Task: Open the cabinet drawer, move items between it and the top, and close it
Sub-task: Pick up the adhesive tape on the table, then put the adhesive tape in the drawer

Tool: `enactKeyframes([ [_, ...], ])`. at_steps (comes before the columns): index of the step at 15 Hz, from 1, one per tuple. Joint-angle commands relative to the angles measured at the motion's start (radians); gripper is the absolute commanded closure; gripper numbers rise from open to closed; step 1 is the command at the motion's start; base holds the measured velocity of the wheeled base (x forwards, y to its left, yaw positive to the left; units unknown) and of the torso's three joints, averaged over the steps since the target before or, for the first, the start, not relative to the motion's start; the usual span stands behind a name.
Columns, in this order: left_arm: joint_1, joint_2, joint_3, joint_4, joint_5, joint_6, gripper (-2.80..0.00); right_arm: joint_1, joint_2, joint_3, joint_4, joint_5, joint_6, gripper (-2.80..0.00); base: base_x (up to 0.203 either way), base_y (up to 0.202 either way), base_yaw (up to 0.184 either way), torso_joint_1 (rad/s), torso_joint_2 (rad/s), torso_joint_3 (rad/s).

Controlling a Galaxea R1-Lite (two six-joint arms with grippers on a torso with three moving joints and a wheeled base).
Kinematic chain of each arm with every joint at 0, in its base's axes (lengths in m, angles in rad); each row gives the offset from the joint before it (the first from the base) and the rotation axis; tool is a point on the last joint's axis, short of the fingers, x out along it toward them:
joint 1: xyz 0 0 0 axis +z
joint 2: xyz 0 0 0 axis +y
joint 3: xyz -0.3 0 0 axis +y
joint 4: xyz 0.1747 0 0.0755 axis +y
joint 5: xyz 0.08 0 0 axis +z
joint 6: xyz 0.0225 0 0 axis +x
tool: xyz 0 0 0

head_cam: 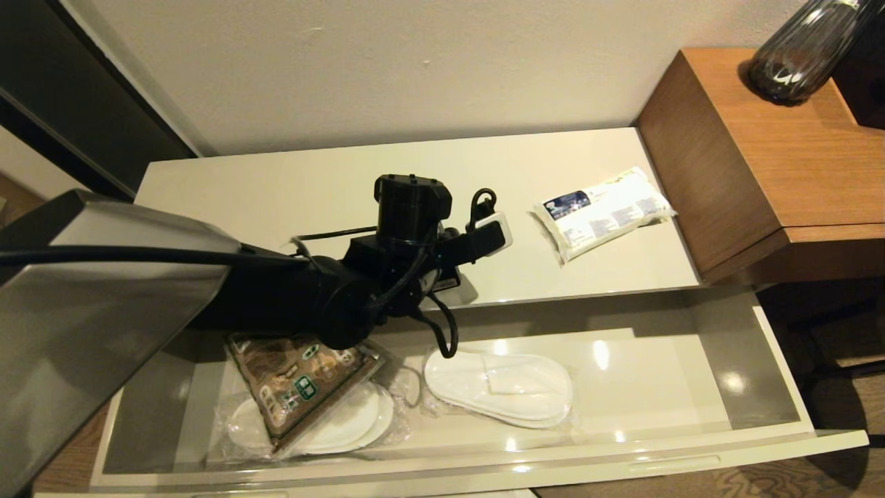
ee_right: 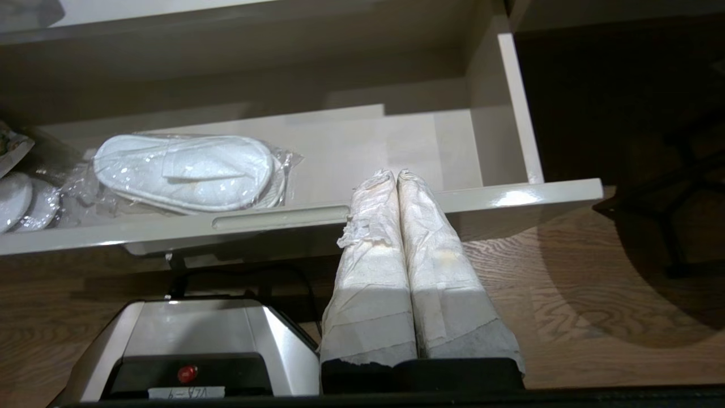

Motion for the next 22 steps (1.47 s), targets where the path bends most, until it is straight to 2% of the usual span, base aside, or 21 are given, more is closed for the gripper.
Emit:
enactKeyframes([
  [1,0.001,0.001,-0.008,-0.002,0.004,0.006,0.00,0.000,0.000,0.002,0.000,0.001,0.000,0.00,0.000,0.000,0.000,0.000,0.00,0.000],
  [7,0.003,-0.084,-0.031,0.012,0.028,-0.004,0.00,0.000,0.000,0.002,0.000,0.001,0.000,0.00,0.000,0.000,0.000,0.000,0.00,0.000],
  [9,0.013,-0.163,0.021,0.061,0.049,-0.054,0.00,0.000,0.000,0.002,0.000,0.001,0.000,0.00,0.000,0.000,0.000,0.000,0.00,0.000],
  [15,0.021,-0.531,0.373,0.359,0.047,-0.256,0.00,0.000,0.000,0.002,0.000,0.001,0.000,0.00,0.000,0.000,0.000,0.000,0.00,0.000],
  [18,0.009,-0.686,0.579,0.426,0.016,-0.289,0.00,0.000,0.000,0.002,0.000,0.001,0.000,0.00,0.000,0.000,0.000,0.000,0.00,0.000],
  [22,-0.037,-0.731,0.765,0.417,0.017,-0.310,0.00,0.000,0.000,0.002,0.000,0.001,0.000,0.00,0.000,0.000,0.000,0.000,0.00,0.000],
])
